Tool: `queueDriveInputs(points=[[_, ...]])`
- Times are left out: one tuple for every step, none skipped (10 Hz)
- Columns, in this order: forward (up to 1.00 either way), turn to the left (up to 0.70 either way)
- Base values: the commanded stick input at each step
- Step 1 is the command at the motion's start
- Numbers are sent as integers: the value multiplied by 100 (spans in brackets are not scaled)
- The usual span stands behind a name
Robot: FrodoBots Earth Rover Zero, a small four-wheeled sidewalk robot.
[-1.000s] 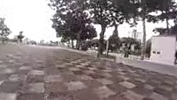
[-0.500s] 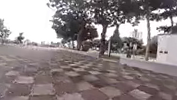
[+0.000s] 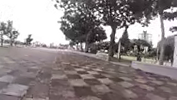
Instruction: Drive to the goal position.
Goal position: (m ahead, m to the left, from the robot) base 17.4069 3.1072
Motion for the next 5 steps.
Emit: queueDriveInputs(points=[[100, 0], [100, 0], [100, 0], [100, 0], [100, 0]])
